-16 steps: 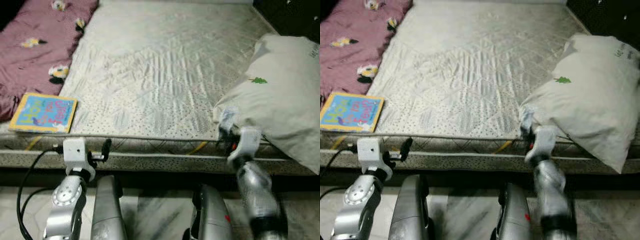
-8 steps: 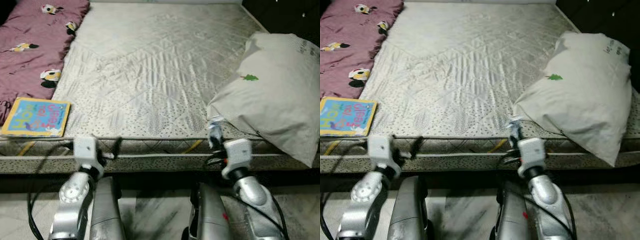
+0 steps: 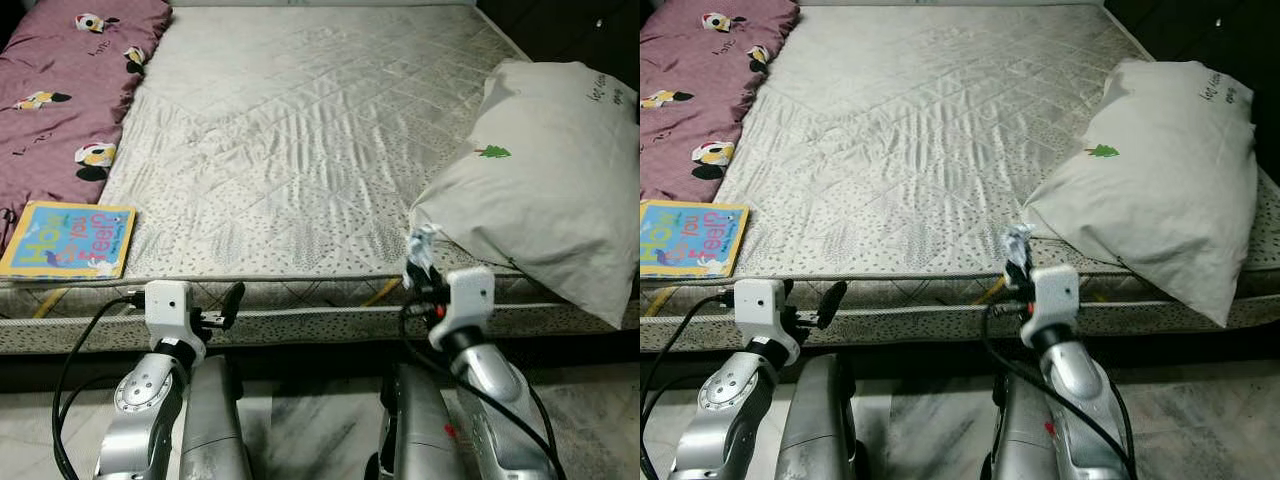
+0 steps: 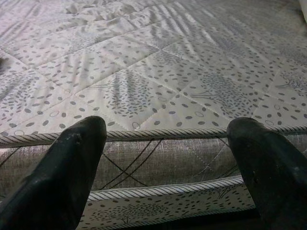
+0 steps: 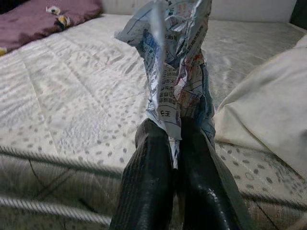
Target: Clean up the room
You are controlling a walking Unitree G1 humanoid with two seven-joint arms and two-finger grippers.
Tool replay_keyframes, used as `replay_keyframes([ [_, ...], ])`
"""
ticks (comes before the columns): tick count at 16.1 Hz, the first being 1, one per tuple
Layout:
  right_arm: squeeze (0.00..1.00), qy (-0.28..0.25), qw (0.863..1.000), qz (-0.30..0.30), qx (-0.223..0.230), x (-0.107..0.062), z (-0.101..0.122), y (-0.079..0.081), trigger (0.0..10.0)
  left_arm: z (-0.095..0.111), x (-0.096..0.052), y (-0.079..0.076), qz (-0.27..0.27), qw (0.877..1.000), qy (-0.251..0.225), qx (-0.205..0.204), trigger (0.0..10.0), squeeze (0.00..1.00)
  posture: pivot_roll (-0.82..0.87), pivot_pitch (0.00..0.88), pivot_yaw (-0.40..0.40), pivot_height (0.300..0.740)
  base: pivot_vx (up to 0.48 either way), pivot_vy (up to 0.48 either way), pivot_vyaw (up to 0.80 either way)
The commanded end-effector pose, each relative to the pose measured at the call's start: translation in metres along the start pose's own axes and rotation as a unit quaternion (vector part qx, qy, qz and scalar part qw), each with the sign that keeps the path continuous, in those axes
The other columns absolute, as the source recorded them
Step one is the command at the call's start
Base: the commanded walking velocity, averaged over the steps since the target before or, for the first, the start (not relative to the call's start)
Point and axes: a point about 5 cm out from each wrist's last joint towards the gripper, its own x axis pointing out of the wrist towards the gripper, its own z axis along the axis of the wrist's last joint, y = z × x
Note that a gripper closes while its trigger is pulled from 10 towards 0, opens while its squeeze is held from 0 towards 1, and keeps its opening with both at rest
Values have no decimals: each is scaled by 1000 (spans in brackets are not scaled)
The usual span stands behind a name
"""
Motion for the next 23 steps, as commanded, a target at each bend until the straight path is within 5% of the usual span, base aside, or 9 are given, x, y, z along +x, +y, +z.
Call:
replay_keyframes([
  [1,0,-11,1000,-5,1,2,9,-3,10000,8,2,3,3,1000,-11,7,10000,0,-32,54,-10,568,0,0,0],
  [10,0,0,999,-36,12,4,9,-12,10000,10,2,6,23,999,-16,19,10000,0,-24,58,-8,652,0,0,0],
  [16,0,-14,1000,-24,-7,8,14,-6,10000,10,4,6,32,999,-15,25,10000,0,-19,53,-14,666,0,0,0],
  [23,0,-2,999,-45,-29,10,11,-15,10000,12,8,6,24,999,-17,31,10000,0,-21,55,-19,740,0,0,0],
])
